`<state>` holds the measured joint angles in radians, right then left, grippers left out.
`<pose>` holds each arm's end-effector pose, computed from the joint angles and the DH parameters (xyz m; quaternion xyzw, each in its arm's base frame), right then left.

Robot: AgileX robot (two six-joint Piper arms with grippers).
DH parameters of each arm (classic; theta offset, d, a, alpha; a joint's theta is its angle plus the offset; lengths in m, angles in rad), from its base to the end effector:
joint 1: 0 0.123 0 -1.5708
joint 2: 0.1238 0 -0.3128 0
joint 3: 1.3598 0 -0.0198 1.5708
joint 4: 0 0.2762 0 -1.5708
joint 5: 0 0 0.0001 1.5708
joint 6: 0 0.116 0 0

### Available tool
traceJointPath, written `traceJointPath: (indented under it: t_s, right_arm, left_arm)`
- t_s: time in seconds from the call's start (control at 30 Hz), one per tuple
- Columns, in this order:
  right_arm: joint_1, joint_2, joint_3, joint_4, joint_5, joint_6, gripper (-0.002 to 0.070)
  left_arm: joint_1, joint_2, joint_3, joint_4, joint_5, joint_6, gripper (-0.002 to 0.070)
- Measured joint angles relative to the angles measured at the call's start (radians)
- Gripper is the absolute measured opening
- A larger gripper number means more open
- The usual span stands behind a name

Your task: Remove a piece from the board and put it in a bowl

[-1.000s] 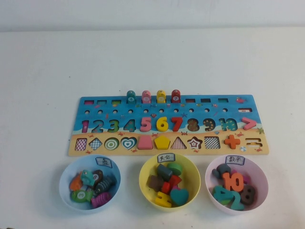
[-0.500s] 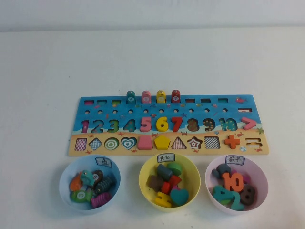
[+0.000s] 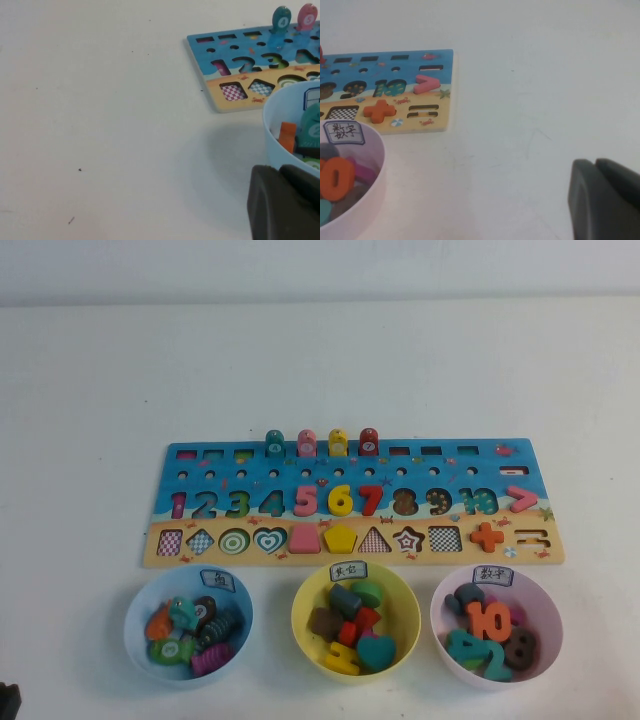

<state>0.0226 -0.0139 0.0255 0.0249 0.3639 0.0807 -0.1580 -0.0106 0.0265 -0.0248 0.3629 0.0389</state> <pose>0.0741 0.0027 0.1648 0.0299 0.8008 0.0414 0.5968 0.0733 -0.0127 0.1643 0.0722 0.7990 -0.0460 0.5951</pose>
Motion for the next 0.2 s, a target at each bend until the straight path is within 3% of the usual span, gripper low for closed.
traceJointPath:
  t_s: [0.2]
  right_arm:
    - [0.0,0.0,0.0,0.0,0.0,0.0,-0.0017]
  left_arm:
    - [0.0,0.0,0.0,-0.002,0.0,0.0,-0.0003]
